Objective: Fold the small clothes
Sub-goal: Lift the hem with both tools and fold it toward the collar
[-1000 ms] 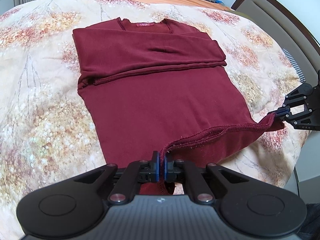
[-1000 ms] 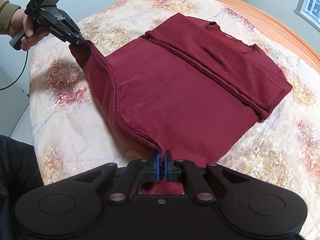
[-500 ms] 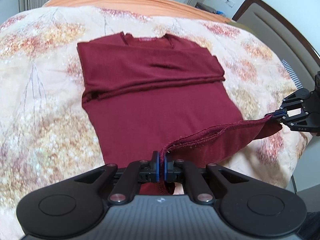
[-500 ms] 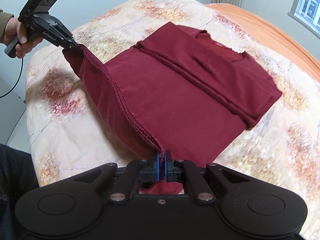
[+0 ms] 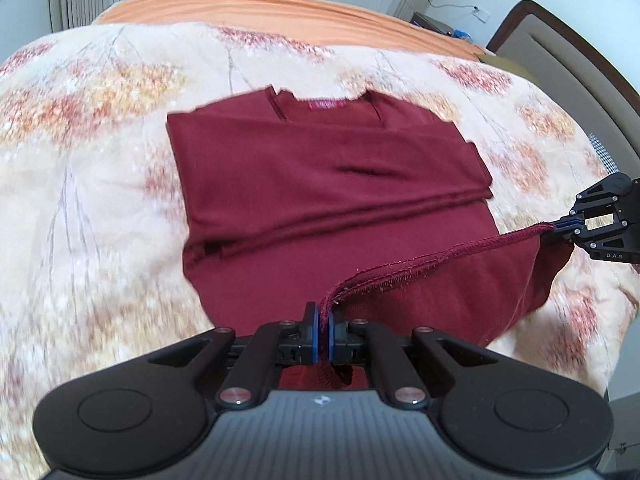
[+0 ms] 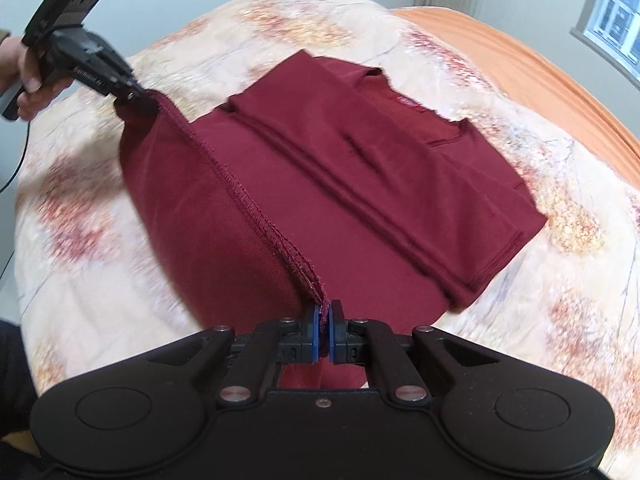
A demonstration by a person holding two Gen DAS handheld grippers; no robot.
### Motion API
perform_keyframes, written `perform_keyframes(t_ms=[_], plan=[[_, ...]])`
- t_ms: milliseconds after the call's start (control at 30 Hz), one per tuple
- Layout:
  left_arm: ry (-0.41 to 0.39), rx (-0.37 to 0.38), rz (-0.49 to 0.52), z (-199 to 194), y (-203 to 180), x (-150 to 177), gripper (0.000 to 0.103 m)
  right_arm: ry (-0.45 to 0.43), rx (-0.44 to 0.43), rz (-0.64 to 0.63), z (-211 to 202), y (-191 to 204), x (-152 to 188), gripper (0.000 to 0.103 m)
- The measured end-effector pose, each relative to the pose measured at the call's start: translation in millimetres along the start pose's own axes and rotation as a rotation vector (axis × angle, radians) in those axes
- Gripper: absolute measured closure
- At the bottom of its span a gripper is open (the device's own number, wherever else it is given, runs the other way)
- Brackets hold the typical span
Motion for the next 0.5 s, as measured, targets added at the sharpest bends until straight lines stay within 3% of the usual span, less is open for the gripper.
perform_keyframes(t_ms=[167, 400, 500], plan=[[-0.006, -0.017, -0.019, 26, 30, -21, 0.099, 0.017, -0.013, 0.048, 38, -23, -18, 0.099], [0.037, -0.014, -0.061, 69, 68, -15, 0.099, 0.052, -0.084, 0.159, 92, -33, -12, 0.096], [0.033, 0.006, -0.064, 72, 72, -12, 0.093, 0.055, -0.093, 0.179, 100, -33, -4, 0.079]])
Point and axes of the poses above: each gripper's, at about its wrist camera, not at the fingertips, and z roughly the way its jaws point, y to its left, x to its underside, the point moved 4 cm from there along z, roughly the way its jaws point, and after that the axes turned 14 degrees about x, right-handed, at the moved point
